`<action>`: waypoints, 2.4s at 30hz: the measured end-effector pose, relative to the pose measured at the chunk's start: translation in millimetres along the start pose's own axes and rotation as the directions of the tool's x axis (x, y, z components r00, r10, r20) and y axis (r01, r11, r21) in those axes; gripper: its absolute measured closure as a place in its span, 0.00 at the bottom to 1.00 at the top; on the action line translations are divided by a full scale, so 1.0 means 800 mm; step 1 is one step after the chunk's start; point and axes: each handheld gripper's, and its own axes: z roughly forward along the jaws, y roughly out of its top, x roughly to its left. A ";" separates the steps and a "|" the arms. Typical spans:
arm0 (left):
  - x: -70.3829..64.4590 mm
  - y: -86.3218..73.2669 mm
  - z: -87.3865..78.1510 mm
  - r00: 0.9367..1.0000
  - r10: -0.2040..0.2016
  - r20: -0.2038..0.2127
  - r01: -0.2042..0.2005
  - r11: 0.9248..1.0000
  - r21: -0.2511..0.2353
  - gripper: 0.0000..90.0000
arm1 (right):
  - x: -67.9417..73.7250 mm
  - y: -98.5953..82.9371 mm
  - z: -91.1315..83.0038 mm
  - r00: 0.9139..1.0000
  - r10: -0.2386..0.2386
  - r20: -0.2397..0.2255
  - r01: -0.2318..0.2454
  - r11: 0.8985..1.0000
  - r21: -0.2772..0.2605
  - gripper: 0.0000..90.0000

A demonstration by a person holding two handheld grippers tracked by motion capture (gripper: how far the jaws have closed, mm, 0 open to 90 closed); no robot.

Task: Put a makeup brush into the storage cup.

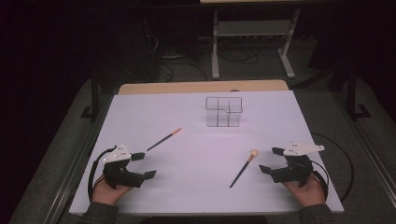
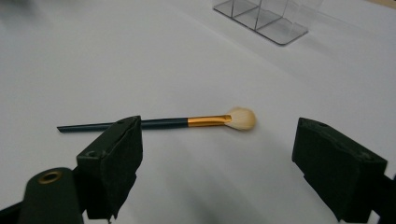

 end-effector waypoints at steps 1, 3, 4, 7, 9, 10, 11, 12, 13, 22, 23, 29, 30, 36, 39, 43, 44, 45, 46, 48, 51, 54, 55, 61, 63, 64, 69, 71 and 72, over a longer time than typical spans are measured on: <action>0.001 0.003 0.000 1.000 0.005 0.004 -0.005 1.000 0.005 0.20 | -0.001 0.001 0.001 1.000 0.000 -0.001 0.000 1.000 0.002 0.17; 0.002 0.007 0.000 1.000 0.008 0.005 -0.008 1.000 0.009 0.20 | -0.001 0.001 0.001 1.000 0.006 -0.001 -0.006 1.000 0.004 0.17; 0.003 0.009 -0.001 1.000 0.009 0.007 -0.009 1.000 0.006 0.21 | -0.001 0.001 0.002 1.000 0.003 0.000 -0.003 1.000 0.001 0.17; 0.005 0.015 0.000 1.000 0.010 0.009 -0.010 1.000 0.017 0.21 | -0.001 0.003 0.001 1.000 0.000 0.001 0.000 1.000 -0.002 0.17; 0.010 0.023 0.001 1.000 0.028 0.008 -0.028 0.999 0.044 0.22 | -0.001 0.004 -0.001 1.000 0.003 0.000 -0.003 1.000 -0.011 0.17; 0.010 0.023 0.001 1.000 0.028 0.008 -0.028 0.999 0.044 0.22 | -0.001 0.005 -0.002 1.000 0.003 0.002 -0.003 1.000 -0.014 0.17; 0.012 0.026 0.001 1.000 0.029 0.006 -0.030 0.998 0.047 0.22 | -0.001 0.005 -0.002 1.000 0.003 0.002 -0.003 1.000 -0.014 0.17; 0.014 0.029 0.002 1.000 0.024 0.008 -0.024 0.999 0.046 0.23 | -0.002 0.006 -0.003 1.000 0.004 0.002 -0.004 1.000 -0.019 0.17; 0.017 0.032 0.001 0.999 0.032 0.007 -0.032 0.998 0.049 0.23 | -0.002 0.006 -0.004 1.000 0.004 0.002 -0.004 1.000 -0.019 0.17; 0.027 0.055 0.006 0.999 0.050 0.005 -0.050 0.994 0.097 0.26 | -0.004 0.008 -0.003 1.000 0.001 -0.001 -0.001 1.000 -0.021 0.17; 0.029 0.057 0.006 0.998 0.063 0.004 -0.063 0.993 0.103 0.26 | -0.004 0.008 -0.003 1.000 0.001 -0.002 -0.001 1.000 -0.021 0.17; 0.049 0.072 0.021 0.998 0.060 0.008 -0.060 0.989 0.137 0.28 | 0.000 0.009 -0.003 1.000 -0.003 -0.006 0.003 1.000 -0.020 0.17; 0.049 0.072 0.021 0.998 0.060 0.008 -0.060 0.989 0.137 0.29 | 0.000 0.009 -0.003 1.000 -0.003 -0.006 0.003 1.000 -0.020 0.17; 0.064 0.086 0.034 0.998 0.053 0.026 -0.057 0.980 0.190 0.32 | 0.000 0.009 -0.002 1.000 -0.001 -0.010 0.001 1.000 -0.018 0.17; 0.073 0.095 0.041 0.998 0.051 0.034 -0.057 0.976 0.208 0.34 | -0.001 0.010 -0.001 1.000 -0.006 -0.013 0.006 1.000 -0.017 0.17; 0.084 0.108 0.050 0.998 0.060 0.033 -0.067 0.967 0.245 0.38 | 0.001 0.010 0.000 1.000 -0.014 -0.015 0.014 1.000 -0.009 0.17; 0.085 0.111 0.053 0.997 0.064 0.032 -0.070 0.965 0.255 0.38 | 0.001 0.010 0.000 1.000 -0.014 -0.015 0.014 1.000 -0.009 0.17; 0.085 0.114 0.056 0.997 0.072 0.027 -0.076 0.961 0.267 0.38 | 0.001 0.010 0.000 1.000 -0.015 -0.015 0.015 1.000 -0.010 0.17; 0.086 0.116 0.057 0.996 0.080 0.030 -0.085 0.960 0.267 0.40 | 0.001 0.011 0.000 1.000 -0.014 -0.016 0.014 1.000 -0.010 0.17; 0.087 0.118 0.061 0.996 0.088 0.035 -0.094 0.958 0.270 0.43 | 0.000 0.011 0.001 1.000 -0.019 -0.015 0.019 1.000 -0.012 0.17; 0.091 0.121 0.067 0.996 0.090 0.028 -0.095 0.952 0.290 0.46 | 0.000 0.011 0.000 1.000 -0.021 -0.015 0.021 1.000 -0.012 0.17; 0.097 0.120 0.073 0.997 0.079 0.026 -0.083 0.951 0.299 0.47 | 0.001 0.012 -0.002 1.000 -0.025 -0.011 0.025 1.000 -0.017 0.17; 0.099 0.120 0.076 0.997 0.076 0.025 -0.080 0.950 0.301 0.48 | 0.001 0.013 -0.004 0.999 -0.030 -0.012 0.030 0.999 -0.015 0.17; 0.108 0.118 0.088 0.997 0.070 0.030 -0.076 0.939 0.335 0.55 | 0.000 0.013 -0.005 0.999 -0.035 -0.012 0.034 0.999 -0.021 0.17; 0.111 0.117 0.092 0.997 0.070 0.034 -0.077 0.935 0.347 0.56 | 0.001 0.014 -0.004 0.999 -0.036 -0.012 0.035 0.999 -0.018 0.17; 0.112 0.115 0.095 0.998 0.051 0.032 -0.059 0.936 0.347 0.56 | 0.001 0.014 -0.004 0.999 -0.036 -0.012 0.035 0.999 -0.018 0.17; 0.119 0.111 0.108 0.998 0.045 0.035 -0.055 0.926 0.373 0.60 | 0.001 0.014 -0.004 0.999 -0.038 -0.012 0.037 0.999 -0.017 0.17; 0.121 0.110 0.112 0.998 0.042 0.037 -0.053 0.919 0.391 0.62 | 0.000 0.014 -0.003 0.999 -0.038 -0.012 0.038 0.999 -0.017 0.17; 0.121 0.109 0.115 0.999 0.037 0.035 -0.048 0.915 0.400 0.63 | 0.000 0.014 -0.003 0.999 -0.040 -0.012 0.039 0.999 -0.016 0.17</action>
